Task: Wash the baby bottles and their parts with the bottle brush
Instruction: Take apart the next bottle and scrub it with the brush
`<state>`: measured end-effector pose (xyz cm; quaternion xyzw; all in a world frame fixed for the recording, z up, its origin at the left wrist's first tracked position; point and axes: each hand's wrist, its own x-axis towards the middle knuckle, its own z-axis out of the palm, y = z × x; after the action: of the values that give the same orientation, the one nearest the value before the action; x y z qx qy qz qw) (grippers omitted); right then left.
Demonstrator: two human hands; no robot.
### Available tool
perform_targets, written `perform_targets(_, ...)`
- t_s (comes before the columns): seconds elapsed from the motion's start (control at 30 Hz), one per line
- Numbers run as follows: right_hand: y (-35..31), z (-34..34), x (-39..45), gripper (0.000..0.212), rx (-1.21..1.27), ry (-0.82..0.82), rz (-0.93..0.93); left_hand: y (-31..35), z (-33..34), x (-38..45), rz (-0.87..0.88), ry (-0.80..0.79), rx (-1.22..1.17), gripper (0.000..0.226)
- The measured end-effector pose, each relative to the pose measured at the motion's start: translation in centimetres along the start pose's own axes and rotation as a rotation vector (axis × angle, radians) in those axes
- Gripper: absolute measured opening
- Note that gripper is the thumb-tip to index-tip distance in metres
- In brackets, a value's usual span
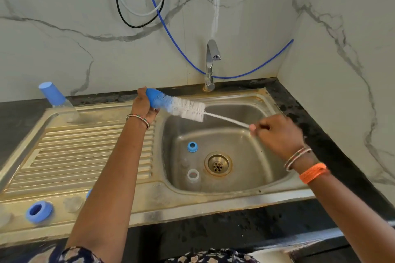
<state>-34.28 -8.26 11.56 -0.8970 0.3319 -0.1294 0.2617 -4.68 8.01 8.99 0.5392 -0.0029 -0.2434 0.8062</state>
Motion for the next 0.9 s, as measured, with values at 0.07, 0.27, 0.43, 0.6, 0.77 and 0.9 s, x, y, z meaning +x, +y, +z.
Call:
perform_targets(0.07,-0.4,-1.0,-0.1,0.043,0.535,-0.642,0.351,0.2,0.0,-0.2,0.01,-0.08,-0.103,0.036)
perform_targets(0.27,0.6,0.6,0.0,0.033,0.327,-0.369,0.11,0.6,-1.1,0.0,-0.025,-0.22,-0.316,0.025)
perform_targets(0.43,0.5,1.6,-0.3,0.016,-0.127,0.194,-0.111,0.9,-0.8,-0.6,-0.156,-0.15,-0.397,0.021)
perform_targets(0.6,-0.3,0.0,-0.1,0.043,0.647,-0.661,0.292,1.4,-0.5,-1.2,-0.105,-0.266,-0.556,0.018)
perform_targets(0.77,-0.3,0.8,-0.6,0.027,0.325,-0.319,0.016,1.5,-0.5,-1.2,-0.04,-0.28,-0.568,0.018)
perform_targets(0.9,-0.2,1.4,-0.2,0.018,0.331,-0.212,0.05,1.0,-0.6,-0.8,-0.044,-0.21,-0.562,0.026)
